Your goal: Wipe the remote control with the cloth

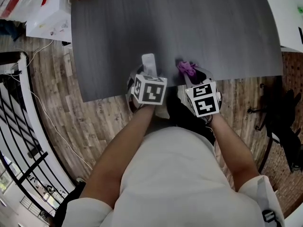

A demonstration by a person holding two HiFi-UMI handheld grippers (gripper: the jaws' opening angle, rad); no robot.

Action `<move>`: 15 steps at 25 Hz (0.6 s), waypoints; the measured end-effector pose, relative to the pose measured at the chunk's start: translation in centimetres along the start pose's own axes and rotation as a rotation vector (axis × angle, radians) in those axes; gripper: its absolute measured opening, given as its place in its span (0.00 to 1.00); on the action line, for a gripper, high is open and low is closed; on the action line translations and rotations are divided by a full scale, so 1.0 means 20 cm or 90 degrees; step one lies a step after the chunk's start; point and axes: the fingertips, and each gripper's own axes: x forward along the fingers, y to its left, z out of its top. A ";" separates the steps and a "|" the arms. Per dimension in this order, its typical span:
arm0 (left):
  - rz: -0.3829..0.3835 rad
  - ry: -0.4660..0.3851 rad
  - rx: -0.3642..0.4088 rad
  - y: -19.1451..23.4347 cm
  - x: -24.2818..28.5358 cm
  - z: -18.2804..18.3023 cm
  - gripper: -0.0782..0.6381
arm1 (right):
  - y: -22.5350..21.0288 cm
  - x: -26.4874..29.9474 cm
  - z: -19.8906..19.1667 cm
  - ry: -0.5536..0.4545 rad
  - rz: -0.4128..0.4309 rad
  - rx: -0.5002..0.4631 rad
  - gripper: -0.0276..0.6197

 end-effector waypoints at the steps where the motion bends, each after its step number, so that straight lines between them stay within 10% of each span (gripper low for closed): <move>1: 0.013 0.006 -0.004 0.00 0.01 -0.01 0.52 | 0.00 0.00 0.00 -0.002 0.008 -0.004 0.20; 9: 0.032 -0.003 -0.038 0.06 0.05 -0.05 0.49 | 0.06 0.04 0.02 -0.013 0.066 -0.043 0.20; 15: -0.129 -0.069 -0.159 -0.02 -0.01 -0.03 0.47 | 0.12 0.07 0.07 -0.025 0.126 -0.028 0.20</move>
